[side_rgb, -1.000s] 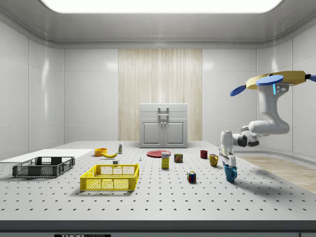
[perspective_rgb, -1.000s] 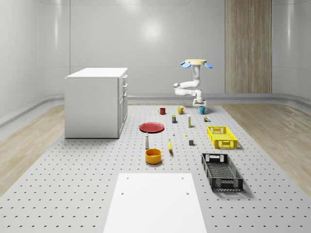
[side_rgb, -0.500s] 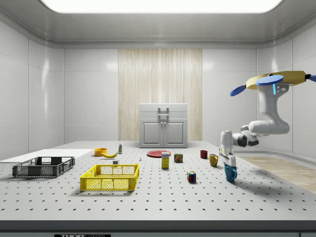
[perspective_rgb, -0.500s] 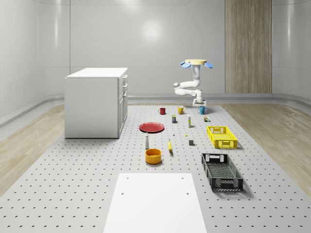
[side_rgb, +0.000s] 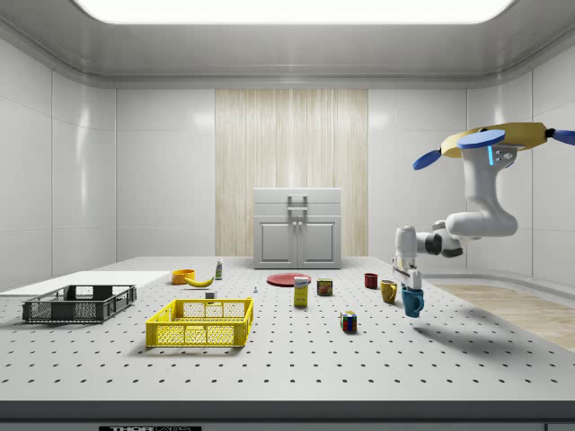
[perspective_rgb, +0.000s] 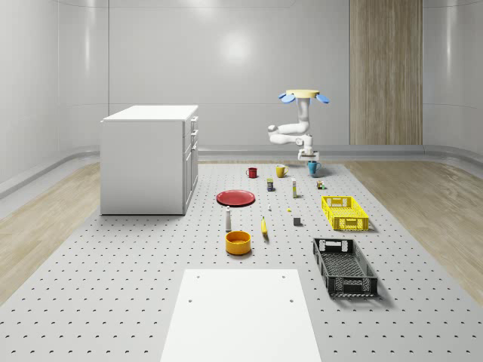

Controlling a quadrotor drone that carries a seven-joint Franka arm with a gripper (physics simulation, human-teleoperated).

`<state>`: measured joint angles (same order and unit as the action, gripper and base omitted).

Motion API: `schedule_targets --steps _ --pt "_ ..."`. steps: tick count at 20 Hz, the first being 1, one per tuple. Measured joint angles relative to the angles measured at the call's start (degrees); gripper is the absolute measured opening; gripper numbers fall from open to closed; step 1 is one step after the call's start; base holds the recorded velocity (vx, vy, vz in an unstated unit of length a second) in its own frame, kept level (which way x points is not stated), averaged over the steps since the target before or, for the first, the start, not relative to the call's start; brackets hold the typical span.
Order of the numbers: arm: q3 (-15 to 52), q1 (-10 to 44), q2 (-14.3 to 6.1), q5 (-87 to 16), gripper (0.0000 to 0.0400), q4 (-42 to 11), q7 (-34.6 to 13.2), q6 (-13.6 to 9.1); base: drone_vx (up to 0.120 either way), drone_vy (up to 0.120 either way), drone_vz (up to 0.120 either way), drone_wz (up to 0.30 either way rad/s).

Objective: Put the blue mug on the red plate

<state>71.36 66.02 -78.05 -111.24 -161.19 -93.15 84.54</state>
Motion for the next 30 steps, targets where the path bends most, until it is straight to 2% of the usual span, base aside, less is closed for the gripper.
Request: schedule_targets --steps 17,24,27,30 --pt "1.86 0.78 -2.13 2.42 0.0100 -0.19 -0.81 1.41 0.120 -0.120 0.120 0.000" --pt "2.02 1.05 -2.98 2.82 0.0100 -0.14 -1.04 2.18 0.120 -0.120 0.080 0.000" --pt "2.08 1.16 -3.32 2.98 0.0100 -0.12 -1.13 2.50 0.120 -0.120 0.000 0.000" --pt "2.13 1.27 -3.65 3.13 0.0100 -0.10 -1.21 2.81 0.120 -0.120 0.120 0.000"
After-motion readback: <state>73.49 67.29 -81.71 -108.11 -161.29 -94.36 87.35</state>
